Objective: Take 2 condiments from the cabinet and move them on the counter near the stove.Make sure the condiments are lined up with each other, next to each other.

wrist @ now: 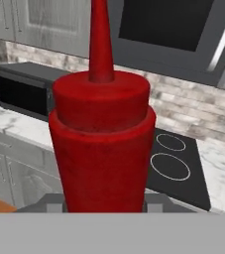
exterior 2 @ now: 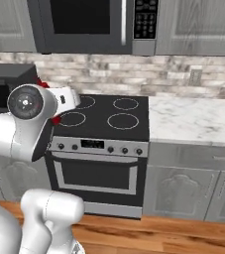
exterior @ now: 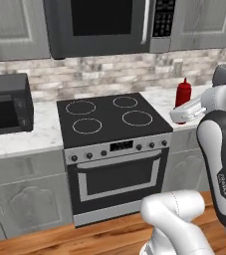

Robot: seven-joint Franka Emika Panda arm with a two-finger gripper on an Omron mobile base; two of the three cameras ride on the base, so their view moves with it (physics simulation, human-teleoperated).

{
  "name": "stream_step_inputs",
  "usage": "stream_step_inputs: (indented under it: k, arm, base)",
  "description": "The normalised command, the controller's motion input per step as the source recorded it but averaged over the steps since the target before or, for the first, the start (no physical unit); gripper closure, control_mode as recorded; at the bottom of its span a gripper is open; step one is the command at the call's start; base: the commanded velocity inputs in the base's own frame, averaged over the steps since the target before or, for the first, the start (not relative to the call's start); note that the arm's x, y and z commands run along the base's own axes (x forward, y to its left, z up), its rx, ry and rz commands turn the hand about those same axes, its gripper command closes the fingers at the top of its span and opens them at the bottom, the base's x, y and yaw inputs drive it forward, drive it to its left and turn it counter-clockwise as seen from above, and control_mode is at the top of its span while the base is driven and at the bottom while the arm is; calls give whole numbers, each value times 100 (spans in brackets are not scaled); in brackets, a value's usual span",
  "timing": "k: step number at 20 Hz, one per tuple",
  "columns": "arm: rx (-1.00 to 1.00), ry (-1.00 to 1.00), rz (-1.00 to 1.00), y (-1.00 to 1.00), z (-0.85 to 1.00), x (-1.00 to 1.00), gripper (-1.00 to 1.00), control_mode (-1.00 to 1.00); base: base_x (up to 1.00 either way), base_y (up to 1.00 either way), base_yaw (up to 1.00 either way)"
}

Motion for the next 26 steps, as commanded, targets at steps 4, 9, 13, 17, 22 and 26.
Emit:
stream_step_inputs:
  k: [4, 9, 13, 17, 22, 26]
  arm:
    - [0, 0, 0, 0, 0, 0, 100, 100]
    - [0, 0, 0, 0, 0, 0, 100, 100]
    - [0, 0, 0, 0, 0, 0, 100, 100]
    - [0, 0, 0, 0, 0, 0, 100, 100]
    - [0, 0, 0, 0, 0, 0, 100, 100]
    - [0, 0, 0, 0, 0, 0, 100, 100]
  base:
    - [18, -90, 1]
    - [26, -64, 0]
    - [36, -14, 1]
    - [36, 7, 9]
    - [40, 7, 10]
    - [52, 0, 7]
